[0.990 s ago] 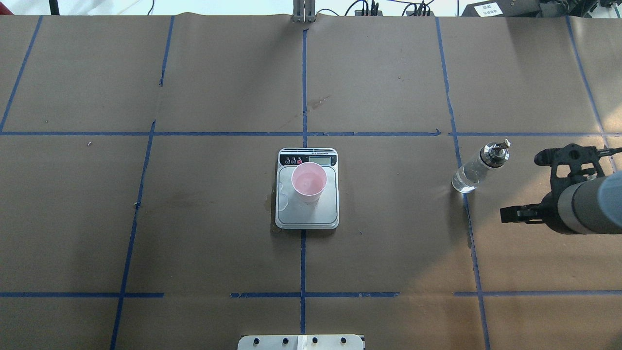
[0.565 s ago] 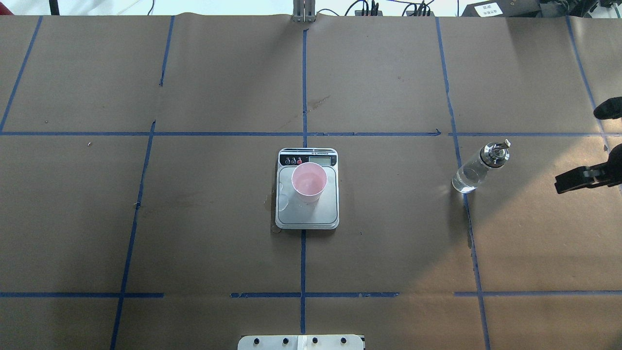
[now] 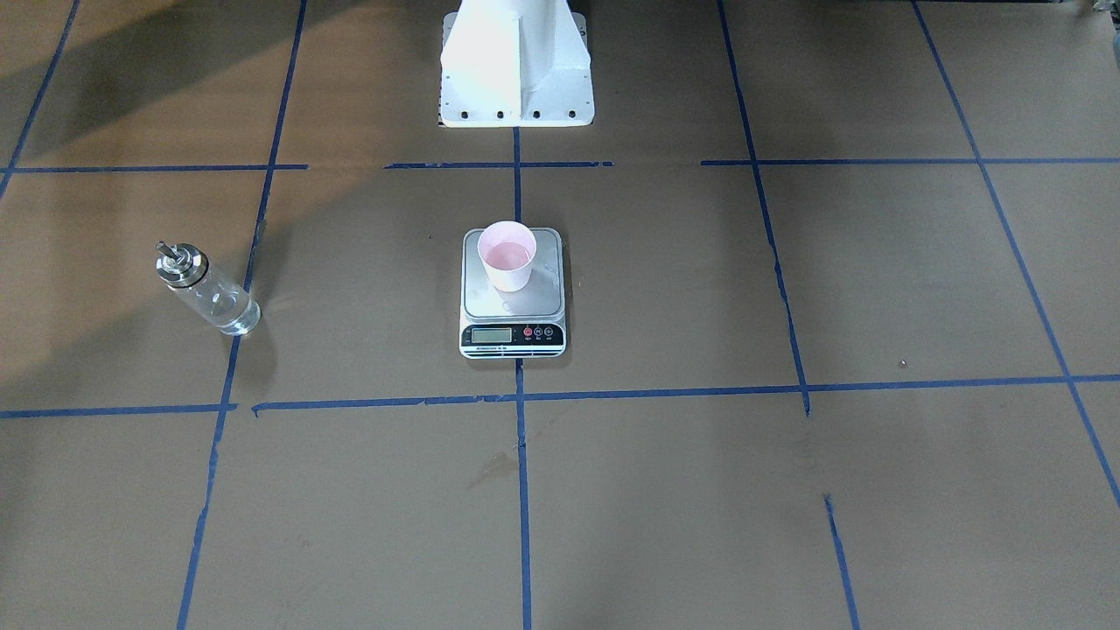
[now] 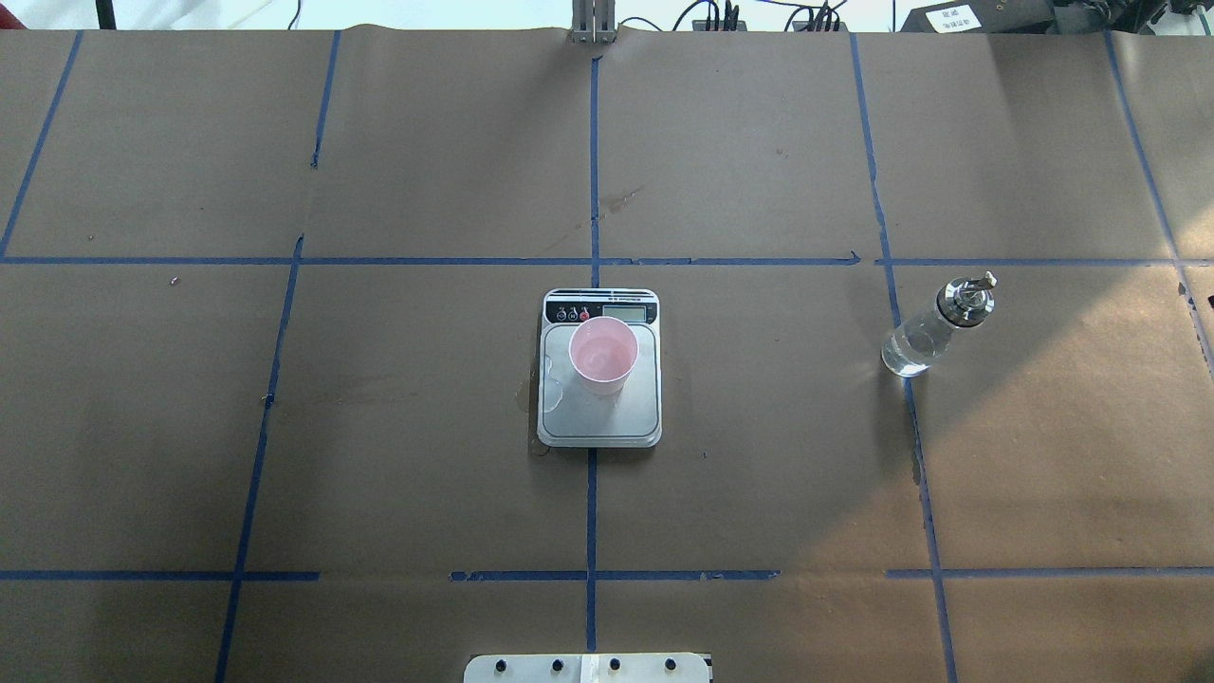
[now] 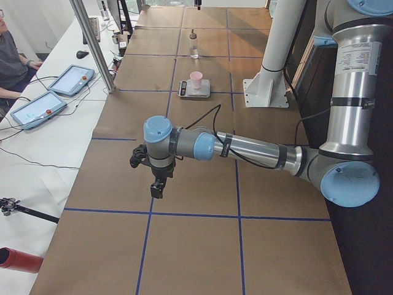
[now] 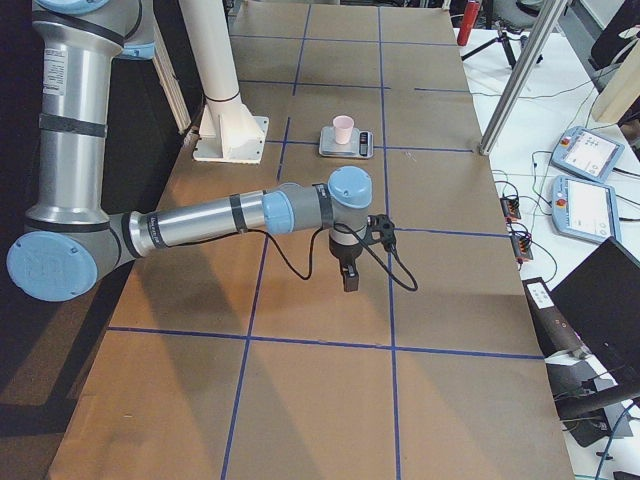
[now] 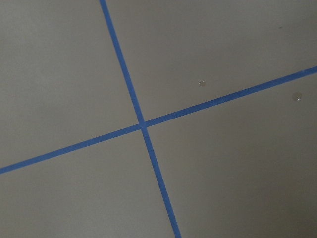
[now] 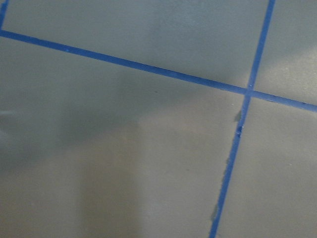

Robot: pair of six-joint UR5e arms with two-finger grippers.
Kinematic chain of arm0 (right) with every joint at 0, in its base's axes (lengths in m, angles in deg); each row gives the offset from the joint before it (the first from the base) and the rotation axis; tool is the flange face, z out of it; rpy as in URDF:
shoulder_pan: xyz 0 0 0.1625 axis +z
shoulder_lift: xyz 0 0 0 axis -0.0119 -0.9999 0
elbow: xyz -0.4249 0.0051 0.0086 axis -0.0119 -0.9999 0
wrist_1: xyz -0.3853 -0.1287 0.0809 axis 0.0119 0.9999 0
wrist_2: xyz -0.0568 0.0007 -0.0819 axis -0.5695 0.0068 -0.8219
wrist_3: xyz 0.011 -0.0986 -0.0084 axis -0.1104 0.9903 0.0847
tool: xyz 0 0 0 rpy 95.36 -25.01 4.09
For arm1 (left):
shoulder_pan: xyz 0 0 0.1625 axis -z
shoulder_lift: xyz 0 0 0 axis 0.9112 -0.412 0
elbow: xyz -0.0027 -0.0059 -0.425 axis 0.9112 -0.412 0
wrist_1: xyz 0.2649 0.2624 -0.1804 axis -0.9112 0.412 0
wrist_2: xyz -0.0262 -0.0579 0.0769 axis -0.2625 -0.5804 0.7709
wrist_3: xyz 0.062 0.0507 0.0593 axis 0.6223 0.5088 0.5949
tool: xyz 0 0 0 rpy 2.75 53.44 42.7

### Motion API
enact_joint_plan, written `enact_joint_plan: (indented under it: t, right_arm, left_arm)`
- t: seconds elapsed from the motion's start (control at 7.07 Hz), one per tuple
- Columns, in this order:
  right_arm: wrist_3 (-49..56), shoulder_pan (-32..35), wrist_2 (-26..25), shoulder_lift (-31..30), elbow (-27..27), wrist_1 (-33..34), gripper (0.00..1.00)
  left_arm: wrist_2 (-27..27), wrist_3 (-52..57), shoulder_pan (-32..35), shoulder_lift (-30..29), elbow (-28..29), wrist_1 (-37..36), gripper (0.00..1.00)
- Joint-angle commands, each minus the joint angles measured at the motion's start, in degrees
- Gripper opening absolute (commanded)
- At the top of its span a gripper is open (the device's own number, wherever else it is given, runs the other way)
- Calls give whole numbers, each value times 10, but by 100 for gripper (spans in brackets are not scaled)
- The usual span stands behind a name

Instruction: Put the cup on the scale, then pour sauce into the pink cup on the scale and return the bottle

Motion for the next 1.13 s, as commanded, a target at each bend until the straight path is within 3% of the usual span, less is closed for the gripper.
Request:
enact_joint_plan:
  t: [0.0,0.14,0.42,0.99]
  right_arm:
    - [2,5,-84,9,-35,2,100]
    - [-5,9,-82,12,-56,2,100]
    - [-1,42,-3,13,-91,1,100]
    - [-1,71,77,14,-100,1,100]
  left_arm:
    - [-1,3,3,5,9,13,100]
    - [0,3,3,4,9,8,100]
    - [0,3,4,4,15,8,100]
    - [-3,19,41,21,47,15,100]
